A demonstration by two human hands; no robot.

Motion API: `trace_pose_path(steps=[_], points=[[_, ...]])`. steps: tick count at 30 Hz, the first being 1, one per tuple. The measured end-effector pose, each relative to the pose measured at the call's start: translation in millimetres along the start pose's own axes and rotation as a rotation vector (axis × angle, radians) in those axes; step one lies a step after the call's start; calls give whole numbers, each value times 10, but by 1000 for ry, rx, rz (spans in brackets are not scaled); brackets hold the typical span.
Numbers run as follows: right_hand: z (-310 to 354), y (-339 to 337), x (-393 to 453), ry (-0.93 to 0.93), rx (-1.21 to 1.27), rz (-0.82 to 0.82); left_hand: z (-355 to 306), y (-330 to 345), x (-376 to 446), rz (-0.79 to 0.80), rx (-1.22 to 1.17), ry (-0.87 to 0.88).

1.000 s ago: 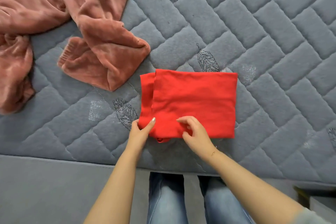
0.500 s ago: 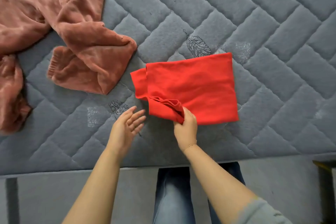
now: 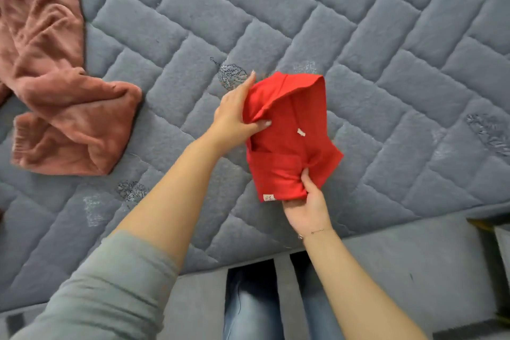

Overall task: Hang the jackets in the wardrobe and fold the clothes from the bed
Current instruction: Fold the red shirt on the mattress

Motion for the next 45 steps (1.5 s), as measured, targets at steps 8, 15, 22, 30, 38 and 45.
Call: trace_pose_path(steps=[8,15,22,30,38,45], points=[[73,-174,-14,-112,-211,-180,-23,95,471,360,-125,-308],[478,-231,102,-543,-479,-405,70,195,663,244,-137,-263],[240,-295,200,-285,-362,-440,232,293,673,184,-82,-401],[158,-138,46,134,-264,-157,492,96,-197,522,-402,-827],[619,521,-499,113,-783,202,92,-228,-1710,94,-1092,-949],[758,1411,-1362,24,-1307,626,-841,-462,-2929,-602,-1363,-775]])
Point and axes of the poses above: each hand's wrist, its own x-axis towards the middle knuckle, its own y-axis out of the palm, z = x × y, the point moved 5 cm from there along x, towards the middle knuckle, and after that the axes turned 3 degrees about -y, right-handed, at the moved point
